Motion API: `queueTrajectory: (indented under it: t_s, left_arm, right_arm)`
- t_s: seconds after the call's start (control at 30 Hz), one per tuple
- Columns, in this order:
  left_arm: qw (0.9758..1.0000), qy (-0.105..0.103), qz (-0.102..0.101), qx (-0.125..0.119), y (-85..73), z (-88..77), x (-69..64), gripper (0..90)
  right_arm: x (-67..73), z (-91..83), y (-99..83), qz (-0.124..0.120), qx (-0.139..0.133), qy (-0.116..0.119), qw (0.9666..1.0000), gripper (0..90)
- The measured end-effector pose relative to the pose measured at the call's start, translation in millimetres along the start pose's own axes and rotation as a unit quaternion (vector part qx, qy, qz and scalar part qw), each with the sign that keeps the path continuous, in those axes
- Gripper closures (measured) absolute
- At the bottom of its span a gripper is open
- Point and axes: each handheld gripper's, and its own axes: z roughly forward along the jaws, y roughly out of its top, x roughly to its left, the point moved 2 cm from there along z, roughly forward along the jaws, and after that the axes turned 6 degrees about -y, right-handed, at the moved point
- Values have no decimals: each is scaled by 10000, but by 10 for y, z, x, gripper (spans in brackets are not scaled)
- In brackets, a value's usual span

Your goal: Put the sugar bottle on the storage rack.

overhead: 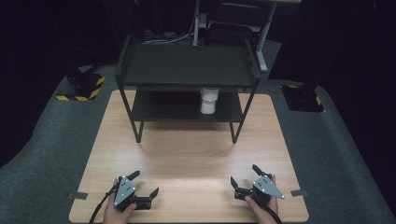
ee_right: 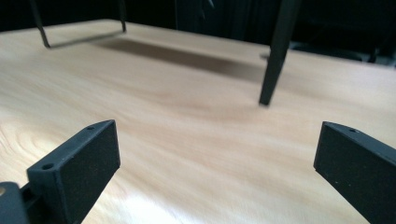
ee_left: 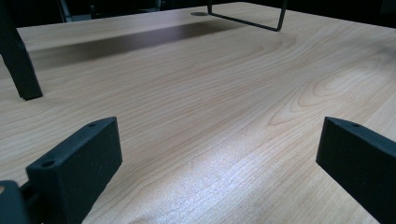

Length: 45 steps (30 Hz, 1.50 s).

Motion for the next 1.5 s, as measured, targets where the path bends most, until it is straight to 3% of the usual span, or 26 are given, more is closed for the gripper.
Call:
queueTrajectory:
  t_s: [0.27,0.7,1.0,1.5]
  left_arm:
    - [10000,30,7,-19,-7,-2,-15,5]
    - [10000,49,45,-34,-14,-5,-32,5]
    - [9999,38,119,-19,-12,-5,-39,5]
    - [9998,-71,161,-12,-13,-14,-13,5]
  right_arm:
    - [44,13,46,-296,290,-25,9991,0]
    - [-12,24,63,-44,424,24,9991,0]
    - [-8,20,62,-120,412,63,9991,0]
    - [32,76,142,-287,641,57,9975,0]
